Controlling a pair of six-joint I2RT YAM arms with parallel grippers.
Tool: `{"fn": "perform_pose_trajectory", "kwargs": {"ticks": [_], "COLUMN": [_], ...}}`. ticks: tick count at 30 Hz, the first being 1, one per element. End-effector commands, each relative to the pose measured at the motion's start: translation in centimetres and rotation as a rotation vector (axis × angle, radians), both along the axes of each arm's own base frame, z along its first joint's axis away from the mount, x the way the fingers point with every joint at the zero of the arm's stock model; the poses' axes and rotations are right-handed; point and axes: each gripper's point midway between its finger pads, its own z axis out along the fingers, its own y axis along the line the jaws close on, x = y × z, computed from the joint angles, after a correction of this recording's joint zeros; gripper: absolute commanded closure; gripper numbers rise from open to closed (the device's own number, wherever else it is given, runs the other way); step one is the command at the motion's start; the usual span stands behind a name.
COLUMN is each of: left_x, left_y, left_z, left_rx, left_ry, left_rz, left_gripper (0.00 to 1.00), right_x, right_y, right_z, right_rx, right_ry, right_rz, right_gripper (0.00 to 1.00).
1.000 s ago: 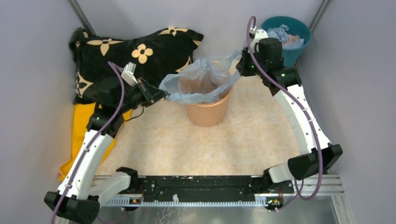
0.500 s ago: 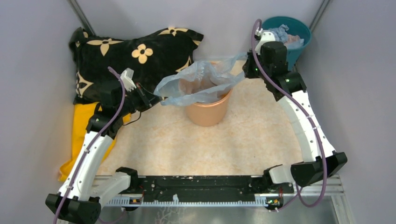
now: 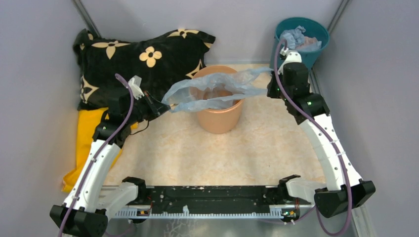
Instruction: Put the trash bags into the trash bin
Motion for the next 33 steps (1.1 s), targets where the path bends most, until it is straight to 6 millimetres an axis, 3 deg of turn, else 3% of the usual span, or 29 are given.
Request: {"fn": "perform_pose_trajectory", "kwargs": {"ticks": [1,8,17,25,33], "left_x": [0.1,-0.5,-0.5,0.7,3.3], "left_y": [0.5,0.8,0.8,1.0,0.6], "left_z": [-0.5,-1.4,-3.1,-4.5,-5.7], "left_rx": [0.021,0.028,0.030,0.035,0.029], "left_ry": [-0.007,0.008,0.032,0.056,0.083], "left_rz": [0.009,0.014,0.020,0.050,0.060], "left_gripper": [1.00,1.00,1.00,1.00,1.00], "right_x": [0.3,0.5,0.6,1.1,3.2], "right_y": [-1.8,-3.6,-3.7,-4.5,-4.3], "right_z": [0.5,-1.5,-3.8,-5.7,-7.6], "right_rx": [0.029,0.073,0.099,0.101,0.129], "right_ry": [-0.042,0.000,0.031,0.054,0.085], "right_rz": [-0.093,-0.161,-0.167,-0.219,-0.231], "right_gripper": [1.00,1.00,1.00,1.00,1.00]}}
